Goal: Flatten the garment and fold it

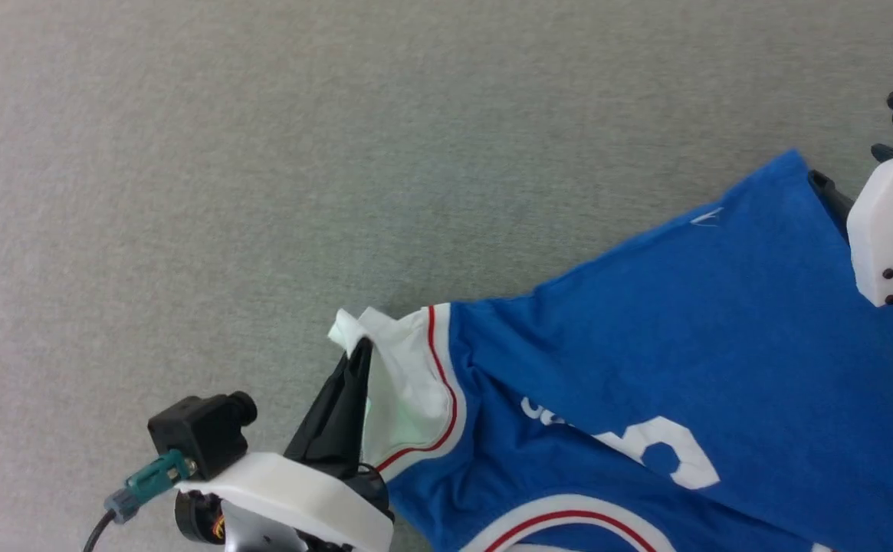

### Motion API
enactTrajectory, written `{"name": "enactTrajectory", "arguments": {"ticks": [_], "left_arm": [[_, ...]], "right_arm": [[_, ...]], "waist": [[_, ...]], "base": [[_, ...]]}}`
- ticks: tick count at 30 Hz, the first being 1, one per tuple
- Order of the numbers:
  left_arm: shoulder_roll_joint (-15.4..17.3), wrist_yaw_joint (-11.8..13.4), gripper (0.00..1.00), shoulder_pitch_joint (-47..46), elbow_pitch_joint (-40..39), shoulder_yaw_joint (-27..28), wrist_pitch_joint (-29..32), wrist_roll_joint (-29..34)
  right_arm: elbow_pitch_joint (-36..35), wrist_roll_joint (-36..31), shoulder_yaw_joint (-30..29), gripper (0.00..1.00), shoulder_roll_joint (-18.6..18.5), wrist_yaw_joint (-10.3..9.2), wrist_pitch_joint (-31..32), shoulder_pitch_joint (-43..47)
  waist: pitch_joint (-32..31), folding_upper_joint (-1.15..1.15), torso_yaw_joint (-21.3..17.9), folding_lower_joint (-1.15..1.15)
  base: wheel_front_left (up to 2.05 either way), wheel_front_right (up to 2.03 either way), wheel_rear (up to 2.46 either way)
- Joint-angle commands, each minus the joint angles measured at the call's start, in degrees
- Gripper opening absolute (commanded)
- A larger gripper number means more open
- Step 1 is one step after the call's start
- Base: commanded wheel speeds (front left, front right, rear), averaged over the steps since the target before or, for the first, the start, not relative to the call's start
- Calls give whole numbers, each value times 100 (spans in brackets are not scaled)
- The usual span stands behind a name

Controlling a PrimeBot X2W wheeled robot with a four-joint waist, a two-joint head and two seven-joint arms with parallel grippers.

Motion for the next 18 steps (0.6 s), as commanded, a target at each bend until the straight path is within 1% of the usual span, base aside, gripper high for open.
{"name": "enactTrajectory", "arguments": {"ticks": [1, 6, 7, 8, 9, 11, 13, 18], "left_arm": [[-56, -69, 0, -132, 54, -20, -70, 11], [-133, -121, 0, -173, 134, -75, -151, -24], [-146, -134, 0, -184, 155, -89, -168, -27], [-156, -141, 0, -192, 177, -98, -183, -28], [-165, -145, 0, -198, 194, -101, -194, -33], [-167, -139, 0, -202, 211, -78, -209, -47], [-144, -122, 0, -201, 224, -22, -220, -53], [3, -119, 0, -375, 207, 100, -166, 13]], "right_arm": [[201, 51, 149, 100, -117, -6, -15, -144], [515, 188, 351, 100, -278, -6, 1, -192], [591, 230, 359, 58, -297, -6, 28, -193], [659, 280, 378, 2, -304, -6, 75, -185], [701, 329, 414, 0, -320, -6, 148, -169], [697, 419, 504, 0, -365, -6, 260, -157], [662, 475, 545, 0, -385, -6, 241, -180], [562, 521, 419, 0, -272, -6, -289, -287]], "waist": [[376, -1, 417, -2], [482, -1, 551, -2], [501, -1, 570, -2], [507, -1, 579, -2], [509, -1, 584, -2], [490, -1, 557, -2], [420, -1, 482, -2], [50, -1, 187, -2]], "base": [[0, 0, 0], [0, 0, 0], [0, 0, 0], [0, 0, 0], [0, 0, 0], [0, 0, 0], [0, 0, 0], [0, 0, 0]]}}
